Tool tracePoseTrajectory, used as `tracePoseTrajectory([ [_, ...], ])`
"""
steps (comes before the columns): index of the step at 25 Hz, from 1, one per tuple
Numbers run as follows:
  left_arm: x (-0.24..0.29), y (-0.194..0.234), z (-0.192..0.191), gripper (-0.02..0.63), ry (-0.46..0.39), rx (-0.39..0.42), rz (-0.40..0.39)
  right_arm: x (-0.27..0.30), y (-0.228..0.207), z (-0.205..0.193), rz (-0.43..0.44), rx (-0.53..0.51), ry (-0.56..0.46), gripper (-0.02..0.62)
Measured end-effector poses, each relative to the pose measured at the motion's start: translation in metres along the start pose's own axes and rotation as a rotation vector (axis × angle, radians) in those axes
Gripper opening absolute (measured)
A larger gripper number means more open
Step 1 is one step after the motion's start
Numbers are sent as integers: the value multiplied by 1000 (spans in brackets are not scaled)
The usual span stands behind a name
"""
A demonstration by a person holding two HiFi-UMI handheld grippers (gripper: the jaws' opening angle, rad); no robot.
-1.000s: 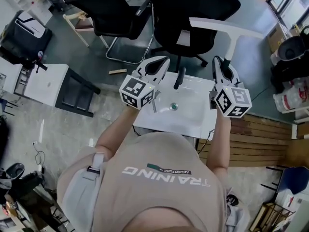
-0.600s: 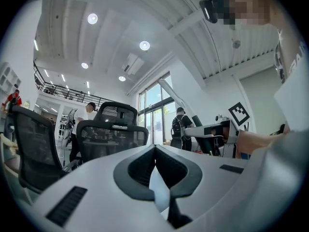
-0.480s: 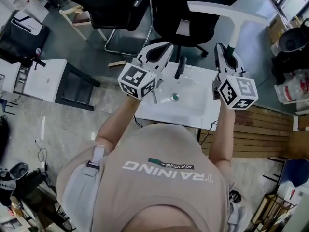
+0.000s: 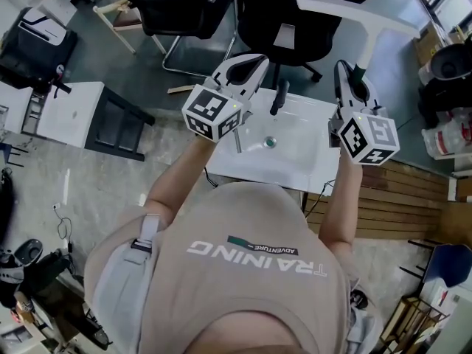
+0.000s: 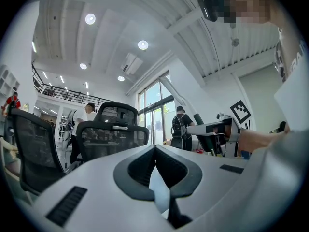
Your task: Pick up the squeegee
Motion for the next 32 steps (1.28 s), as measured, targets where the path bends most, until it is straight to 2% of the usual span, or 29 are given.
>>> tracePoseTrajectory([
  [7,3,5,3,12,-13,17,8,3,-4,0,2,-3,-14,29],
  [12,-2,7,0,12,-16,9,18,-1,-4,-11,-9,0,10,29],
  [25,-11,15,10,12,-7,41,51,-3,-2,-6,-8,11,29,29],
  [32,-14,13,6,12,8,30,50,-5,-1,-9,-4,11,47,29],
])
Point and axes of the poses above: the fingertips, and each gripper's own axes: x forward along the fingers, y to its left, z out of its top, the point moved 8 cm from there along -x, backward along the fingers, and after that the axes turned 8 degrees about -y, right-handed, at the moved point
